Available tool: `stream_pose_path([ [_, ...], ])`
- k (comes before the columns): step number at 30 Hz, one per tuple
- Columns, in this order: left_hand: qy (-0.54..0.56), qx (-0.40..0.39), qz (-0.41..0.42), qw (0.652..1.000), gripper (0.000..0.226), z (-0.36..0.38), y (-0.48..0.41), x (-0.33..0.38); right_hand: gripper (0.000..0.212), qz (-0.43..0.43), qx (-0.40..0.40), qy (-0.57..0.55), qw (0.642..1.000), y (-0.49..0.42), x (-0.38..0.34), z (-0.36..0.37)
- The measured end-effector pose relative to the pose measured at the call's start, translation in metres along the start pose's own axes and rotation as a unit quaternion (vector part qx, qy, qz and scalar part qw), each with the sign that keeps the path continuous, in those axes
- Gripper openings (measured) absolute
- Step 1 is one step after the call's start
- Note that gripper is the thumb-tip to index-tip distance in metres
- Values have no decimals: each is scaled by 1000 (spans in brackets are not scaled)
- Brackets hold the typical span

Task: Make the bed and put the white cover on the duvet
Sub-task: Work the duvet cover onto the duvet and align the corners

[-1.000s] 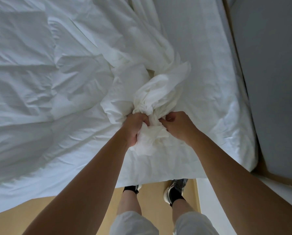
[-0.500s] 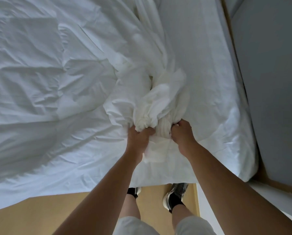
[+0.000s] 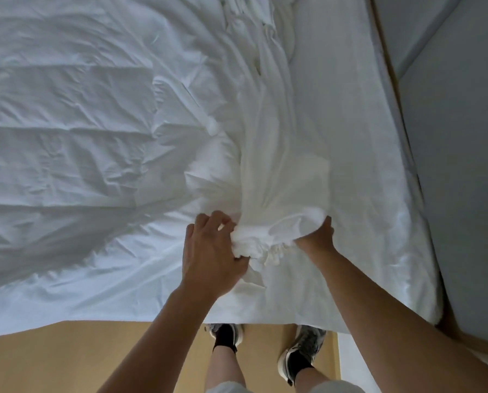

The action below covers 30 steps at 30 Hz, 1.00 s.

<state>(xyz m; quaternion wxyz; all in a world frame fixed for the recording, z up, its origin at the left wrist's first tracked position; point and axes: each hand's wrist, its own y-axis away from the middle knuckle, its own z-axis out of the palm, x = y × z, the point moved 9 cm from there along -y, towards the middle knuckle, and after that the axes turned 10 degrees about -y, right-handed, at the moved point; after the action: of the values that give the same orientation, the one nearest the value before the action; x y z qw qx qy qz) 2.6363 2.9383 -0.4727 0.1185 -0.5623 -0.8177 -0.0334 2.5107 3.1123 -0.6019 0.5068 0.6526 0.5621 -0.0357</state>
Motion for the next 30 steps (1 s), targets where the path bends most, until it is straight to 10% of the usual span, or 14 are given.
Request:
stream_pose_path([
  [2,-39,4,8,999,47,-19,-10,6,53,-117,-8,44,992,16,-20,13],
  [4,82,-46,-70,993,53,-23,-21,-12,24,-202,24,7,979,28,-38,12],
  [8,332,-147,-267,893,66,17,-18,-72,19,-65,-54,-193,978,17,-41,22],
  [14,1,-88,-181,979,82,10,-52,-65,28,129,-98,-347,924,6,-12,56],
  [16,-4,-43,-167,985,67,6,-71,-62,20,137,-86,-318,934,2,-14,57],
  [19,112,-175,-204,957,51,41,-86,-67,20,116,-36,-257,959,3,-21,51],
  [23,299,-306,-218,877,80,87,-69,-33,22,58,-17,-221,973,10,-13,39],
  [30,115,-66,-191,973,116,74,-85,-29,18,36,-1,-218,975,5,-2,29],
])
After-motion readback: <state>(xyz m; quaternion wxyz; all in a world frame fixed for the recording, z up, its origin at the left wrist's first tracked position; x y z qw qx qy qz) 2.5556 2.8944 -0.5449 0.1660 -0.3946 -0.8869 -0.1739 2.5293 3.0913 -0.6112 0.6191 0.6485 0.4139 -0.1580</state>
